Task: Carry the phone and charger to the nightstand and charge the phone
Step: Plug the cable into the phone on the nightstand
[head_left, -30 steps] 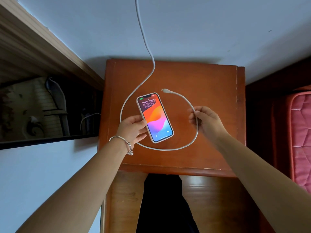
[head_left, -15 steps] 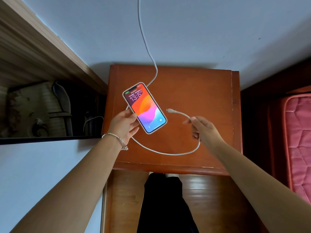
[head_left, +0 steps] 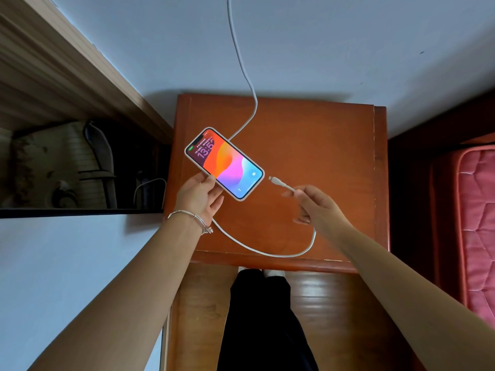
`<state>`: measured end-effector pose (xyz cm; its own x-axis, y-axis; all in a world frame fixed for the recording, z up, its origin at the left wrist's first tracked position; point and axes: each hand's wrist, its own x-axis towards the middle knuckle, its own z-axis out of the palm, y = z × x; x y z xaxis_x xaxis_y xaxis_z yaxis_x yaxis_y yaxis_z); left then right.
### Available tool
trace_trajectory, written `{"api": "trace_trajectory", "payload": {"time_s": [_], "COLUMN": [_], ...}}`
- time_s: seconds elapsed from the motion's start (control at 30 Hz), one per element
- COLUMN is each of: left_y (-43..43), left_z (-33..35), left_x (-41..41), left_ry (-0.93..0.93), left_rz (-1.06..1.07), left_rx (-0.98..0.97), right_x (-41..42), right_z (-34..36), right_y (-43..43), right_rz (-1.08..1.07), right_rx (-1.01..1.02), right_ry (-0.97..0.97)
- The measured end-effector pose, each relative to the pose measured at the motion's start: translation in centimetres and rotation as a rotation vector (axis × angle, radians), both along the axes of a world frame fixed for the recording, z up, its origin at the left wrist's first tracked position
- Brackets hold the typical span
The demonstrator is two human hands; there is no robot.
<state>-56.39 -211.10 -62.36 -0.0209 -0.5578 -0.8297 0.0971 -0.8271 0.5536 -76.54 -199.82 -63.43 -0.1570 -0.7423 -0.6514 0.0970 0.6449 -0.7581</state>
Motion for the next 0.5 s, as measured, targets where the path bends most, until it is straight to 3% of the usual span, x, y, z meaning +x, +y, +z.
{"api": "trace_trajectory", "payload": {"time_s": [0.13, 0.3, 0.5], "left_y": [0.1, 0.1, 0.2], "left_z": [0.0, 0.2, 0.3], "left_x": [0.1, 0.0, -0.2], "left_ry": [0.012, 0.018, -0.024], "left_rz": [0.009, 0.028, -0.003], "left_rx": [0.000, -0.008, -0.047], "right_x": [0.3, 0.8, 1.7], "right_z": [0.3, 0.6, 0.8], "right_y": [-0.6, -0.8, -1.4], "right_rz": [-0.042, 0.062, 0.032], "right_rx": [0.089, 0.042, 0.116], "right_ry": [-0.081, 0.056, -0.010]}}
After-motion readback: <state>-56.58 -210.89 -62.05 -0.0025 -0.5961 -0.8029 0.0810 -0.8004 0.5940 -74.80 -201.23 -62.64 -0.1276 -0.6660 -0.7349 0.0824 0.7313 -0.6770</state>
